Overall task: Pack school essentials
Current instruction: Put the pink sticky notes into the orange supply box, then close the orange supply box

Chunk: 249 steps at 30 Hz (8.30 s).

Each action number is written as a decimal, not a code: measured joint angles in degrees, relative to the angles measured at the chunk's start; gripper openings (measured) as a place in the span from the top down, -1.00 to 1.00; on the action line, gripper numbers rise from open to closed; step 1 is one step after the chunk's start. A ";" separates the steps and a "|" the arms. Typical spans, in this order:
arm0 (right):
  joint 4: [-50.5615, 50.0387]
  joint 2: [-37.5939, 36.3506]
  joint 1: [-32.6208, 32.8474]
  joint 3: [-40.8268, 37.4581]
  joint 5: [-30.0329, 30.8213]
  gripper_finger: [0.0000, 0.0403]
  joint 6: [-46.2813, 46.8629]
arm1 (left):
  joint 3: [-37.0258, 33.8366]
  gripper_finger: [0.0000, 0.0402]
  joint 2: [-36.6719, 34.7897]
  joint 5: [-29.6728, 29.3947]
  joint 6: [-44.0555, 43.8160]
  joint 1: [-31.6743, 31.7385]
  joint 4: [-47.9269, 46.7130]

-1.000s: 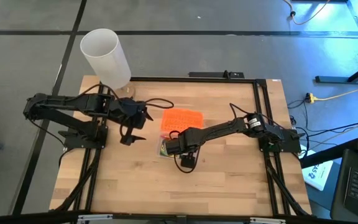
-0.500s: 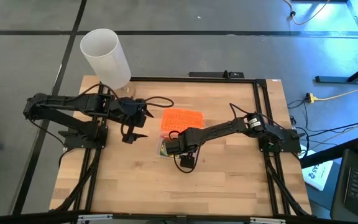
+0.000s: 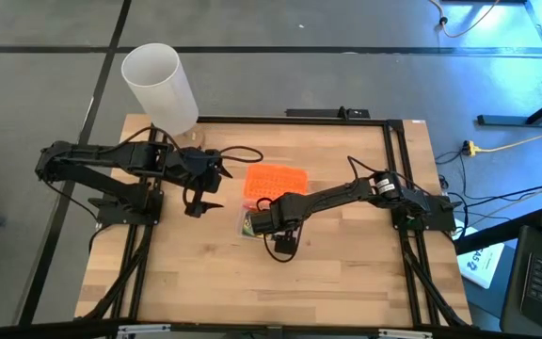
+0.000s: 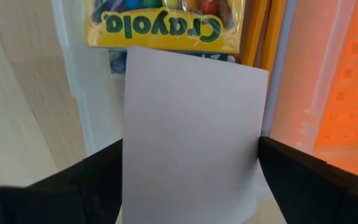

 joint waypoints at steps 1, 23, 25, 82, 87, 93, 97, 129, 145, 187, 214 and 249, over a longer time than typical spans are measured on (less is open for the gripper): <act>0.06 -0.01 0.00 0.00 0.00 -0.68 0.16 | 0.00 -0.98 0.00 0.00 0.00 0.02 0.00; -2.33 0.07 -0.02 3.64 2.62 -0.96 0.54 | 0.00 -0.98 0.00 0.00 -0.01 0.02 0.00; -4.07 0.07 0.14 5.48 3.96 -0.96 0.52 | 0.00 -0.98 0.00 0.00 0.00 0.02 0.00; 24.66 -33.09 -11.72 -37.24 12.51 -0.96 -14.39 | -12.65 -0.98 12.78 10.73 -5.69 0.29 26.61; 22.99 -34.43 -14.37 -37.16 10.08 -0.96 -16.18 | -14.92 -0.98 16.45 9.31 -12.23 1.22 26.77; 22.46 -34.95 -18.98 -38.62 11.29 -0.96 -15.89 | -17.54 -0.98 20.41 9.12 -11.71 0.71 28.37; 23.64 -34.91 -22.47 -41.82 9.83 -0.96 -14.91 | -19.02 -0.98 23.38 9.19 -11.95 0.73 29.63; 49.67 -34.38 -38.60 -58.02 -1.12 -0.96 -15.93 | -18.91 -0.98 25.68 9.22 -12.13 0.72 29.92; 61.92 -34.36 -38.60 -62.40 -4.07 -0.96 -14.44 | -18.88 -0.98 25.68 9.22 -13.68 0.72 29.94; 66.67 -28.74 -35.95 -61.15 -9.75 -0.96 -15.84 | -18.91 -0.98 25.68 9.27 -13.64 0.76 30.16; 75.26 -23.13 -35.65 -59.34 -7.28 -0.96 -19.97 | -18.91 -0.98 25.68 9.68 -13.62 0.72 29.85; 84.93 -21.64 -31.45 -59.03 -13.00 -0.96 -26.86 | -18.88 -0.98 25.66 9.63 -12.04 1.37 28.81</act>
